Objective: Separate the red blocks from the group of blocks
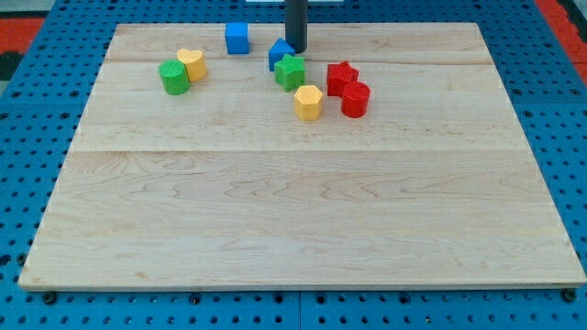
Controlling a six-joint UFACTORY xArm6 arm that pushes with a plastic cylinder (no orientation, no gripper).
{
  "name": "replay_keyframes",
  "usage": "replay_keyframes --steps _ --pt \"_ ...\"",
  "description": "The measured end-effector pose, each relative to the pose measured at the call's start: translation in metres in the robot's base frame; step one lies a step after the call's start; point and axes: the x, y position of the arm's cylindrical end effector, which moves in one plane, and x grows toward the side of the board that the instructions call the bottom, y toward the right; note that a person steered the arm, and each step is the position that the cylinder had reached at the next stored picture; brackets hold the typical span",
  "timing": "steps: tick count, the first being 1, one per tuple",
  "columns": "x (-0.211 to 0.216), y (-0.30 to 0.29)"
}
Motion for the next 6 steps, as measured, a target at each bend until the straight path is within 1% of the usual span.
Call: replay_keyframes --steps 2,3,5,6 --pt "-0.027 -0.014" --pt "-0.018 -0.050" --pt "0.049 -0.042" --pt "0.036 -0.072"
